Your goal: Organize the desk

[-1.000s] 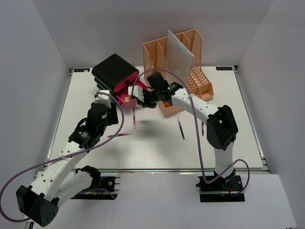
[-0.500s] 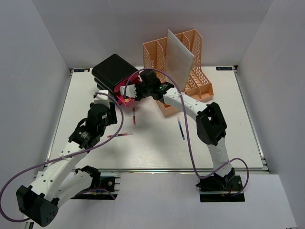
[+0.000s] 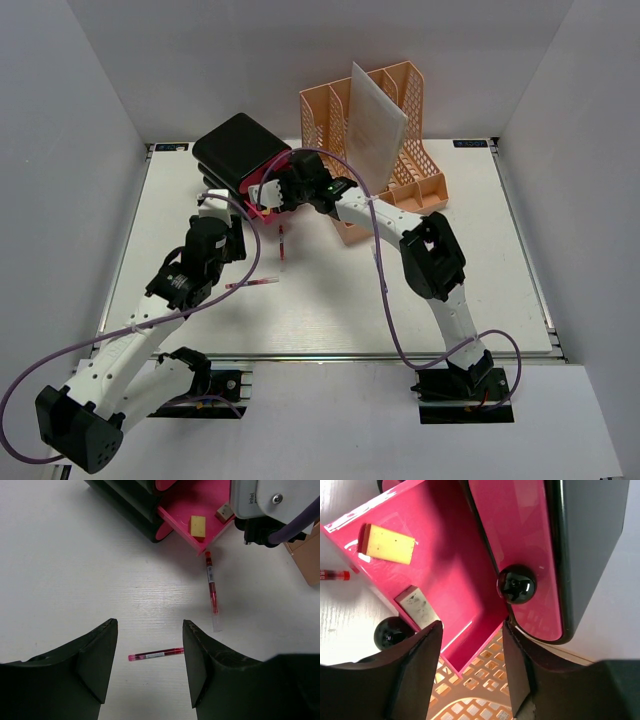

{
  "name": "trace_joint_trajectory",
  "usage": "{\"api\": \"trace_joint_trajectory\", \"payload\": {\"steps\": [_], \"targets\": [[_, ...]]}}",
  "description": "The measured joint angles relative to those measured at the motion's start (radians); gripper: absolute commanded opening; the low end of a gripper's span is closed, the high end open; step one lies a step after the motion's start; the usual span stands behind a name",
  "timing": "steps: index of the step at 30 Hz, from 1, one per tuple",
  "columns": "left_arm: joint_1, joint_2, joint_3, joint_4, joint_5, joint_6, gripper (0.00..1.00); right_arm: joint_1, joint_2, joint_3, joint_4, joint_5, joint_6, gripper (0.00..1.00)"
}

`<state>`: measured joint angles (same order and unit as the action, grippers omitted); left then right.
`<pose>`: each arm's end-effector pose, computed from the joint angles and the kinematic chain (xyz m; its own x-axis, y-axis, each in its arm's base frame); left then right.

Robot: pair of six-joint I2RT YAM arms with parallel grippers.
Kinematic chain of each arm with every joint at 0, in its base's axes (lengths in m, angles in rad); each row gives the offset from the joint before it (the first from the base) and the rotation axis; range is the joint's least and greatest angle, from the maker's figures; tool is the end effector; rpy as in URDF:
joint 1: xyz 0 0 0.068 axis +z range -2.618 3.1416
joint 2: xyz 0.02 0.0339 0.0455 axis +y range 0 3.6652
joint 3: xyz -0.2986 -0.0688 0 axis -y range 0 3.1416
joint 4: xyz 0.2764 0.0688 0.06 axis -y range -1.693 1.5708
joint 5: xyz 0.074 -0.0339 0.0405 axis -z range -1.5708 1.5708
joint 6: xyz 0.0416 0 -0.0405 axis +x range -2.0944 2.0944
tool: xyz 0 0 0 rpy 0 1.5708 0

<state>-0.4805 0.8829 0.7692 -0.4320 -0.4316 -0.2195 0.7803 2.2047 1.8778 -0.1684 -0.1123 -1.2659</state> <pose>0.1919 -0.0804 0.3144 -0.4716 0.0228 -0.8815 0.0001 0.9997 0.0258 0.4085 0.4109 0.2673 0.6323 -0.7079 -0.3149 -0.5531 -0.1278 -0.8233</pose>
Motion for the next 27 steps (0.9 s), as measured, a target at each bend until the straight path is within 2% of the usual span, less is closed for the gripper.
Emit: {"api": "trace_joint_trajectory", "payload": {"steps": [1,4,5,6,12,14,15,19,23,27], "targets": [[0.0,0.0,-0.001,0.0,0.0,0.001,0.65,0.0,0.0,0.0,0.003,-0.001,0.005,0.51],[0.0,0.0,-0.002,0.0,0.0,0.001,0.64,0.0,-0.001,0.011,0.002,-0.007,0.037,0.35],[0.0,0.0,-0.002,0.0,0.0,0.001,0.64,0.0,-0.001,0.018,-0.001,-0.012,0.052,0.26],[0.0,-0.001,-0.002,0.0,0.0,0.001,0.62,-0.001,-0.003,0.024,-0.004,-0.021,0.066,0.23],[0.0,-0.008,-0.003,0.001,0.002,0.002,0.27,-0.014,-0.07,0.03,-0.105,-0.137,0.137,0.02],[0.0,-0.012,-0.004,0.003,0.003,0.006,0.14,-0.021,-0.103,0.034,-0.203,-0.206,0.094,0.0],[0.0,-0.014,-0.004,0.006,0.005,0.006,0.12,-0.026,-0.118,0.034,-0.254,-0.237,0.062,0.0],[0.0,-0.021,-0.008,0.014,0.012,0.012,0.09,-0.04,-0.164,0.009,-0.437,-0.303,-0.108,0.0],[0.0,-0.024,-0.008,0.015,0.017,0.014,0.18,-0.044,-0.148,-0.018,-0.499,-0.274,-0.188,0.0],[0.0,-0.024,-0.008,0.015,0.018,0.014,0.26,-0.046,-0.081,-0.017,-0.458,-0.203,-0.207,0.0]]}}
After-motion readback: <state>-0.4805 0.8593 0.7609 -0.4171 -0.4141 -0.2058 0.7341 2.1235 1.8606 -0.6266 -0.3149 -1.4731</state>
